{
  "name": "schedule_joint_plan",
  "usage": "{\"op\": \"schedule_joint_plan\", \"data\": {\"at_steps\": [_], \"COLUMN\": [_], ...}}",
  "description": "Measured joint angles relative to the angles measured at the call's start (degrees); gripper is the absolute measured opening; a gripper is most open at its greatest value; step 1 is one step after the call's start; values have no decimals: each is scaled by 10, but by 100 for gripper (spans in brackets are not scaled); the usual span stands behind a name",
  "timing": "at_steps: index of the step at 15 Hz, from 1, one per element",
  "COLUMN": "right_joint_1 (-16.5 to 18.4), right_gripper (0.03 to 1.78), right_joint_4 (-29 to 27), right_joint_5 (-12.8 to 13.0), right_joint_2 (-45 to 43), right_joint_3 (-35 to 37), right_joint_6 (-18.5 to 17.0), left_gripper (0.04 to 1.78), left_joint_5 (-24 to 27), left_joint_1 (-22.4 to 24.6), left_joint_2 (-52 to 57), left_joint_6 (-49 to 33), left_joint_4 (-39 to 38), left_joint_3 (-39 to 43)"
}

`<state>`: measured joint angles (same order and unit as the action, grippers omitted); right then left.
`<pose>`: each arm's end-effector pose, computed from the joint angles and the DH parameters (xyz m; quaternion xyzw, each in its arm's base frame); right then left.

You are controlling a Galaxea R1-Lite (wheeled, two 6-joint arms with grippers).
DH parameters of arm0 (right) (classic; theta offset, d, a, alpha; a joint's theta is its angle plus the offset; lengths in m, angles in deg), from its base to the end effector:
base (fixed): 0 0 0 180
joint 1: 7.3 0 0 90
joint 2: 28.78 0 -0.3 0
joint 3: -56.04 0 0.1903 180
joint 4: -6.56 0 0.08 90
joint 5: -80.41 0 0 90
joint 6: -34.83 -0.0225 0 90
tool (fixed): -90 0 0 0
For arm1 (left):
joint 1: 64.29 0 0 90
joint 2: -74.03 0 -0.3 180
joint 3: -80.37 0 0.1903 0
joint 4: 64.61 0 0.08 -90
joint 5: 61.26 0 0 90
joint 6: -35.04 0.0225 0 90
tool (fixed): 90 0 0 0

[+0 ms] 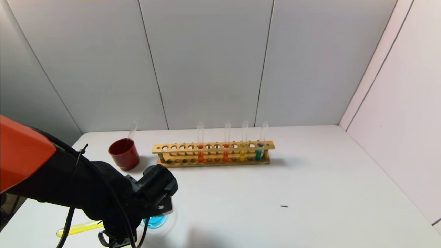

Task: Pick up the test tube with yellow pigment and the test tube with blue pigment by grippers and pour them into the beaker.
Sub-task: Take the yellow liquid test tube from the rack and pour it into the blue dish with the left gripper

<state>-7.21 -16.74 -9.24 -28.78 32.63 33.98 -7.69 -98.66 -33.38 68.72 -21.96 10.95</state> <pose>-0.0229 -0.0001 0.0758 0.0074 -0.0010 -0.0038 1.0000 0.2186 -0.1333 0.0723 0.5796 0.5088 -0.1397 0.6210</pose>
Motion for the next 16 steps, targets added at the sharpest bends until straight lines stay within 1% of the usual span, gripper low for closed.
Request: {"op": "schedule_joint_plan", "data": {"at_steps": [4, 10, 14, 16], "right_joint_1": [0, 0, 0, 0], "right_gripper": [170, 170, 170, 170], "right_joint_4": [0, 0, 0, 0], "right_joint_5": [0, 0, 0, 0], "right_joint_2": [0, 0, 0, 0], "right_joint_3": [0, 0, 0, 0], "right_joint_6": [0, 0, 0, 0], "left_gripper": [33, 33, 33, 33], "left_joint_5": [-1, -17, -17, -17], "left_joint_1": [1, 1, 1, 0], "left_joint_2": [-8, -18, -33, -47], "left_joint_6": [1, 2, 2, 2], "left_joint_4": [77, 119, 200, 222], "left_joint_3": [-37, -63, -117, -142]}}
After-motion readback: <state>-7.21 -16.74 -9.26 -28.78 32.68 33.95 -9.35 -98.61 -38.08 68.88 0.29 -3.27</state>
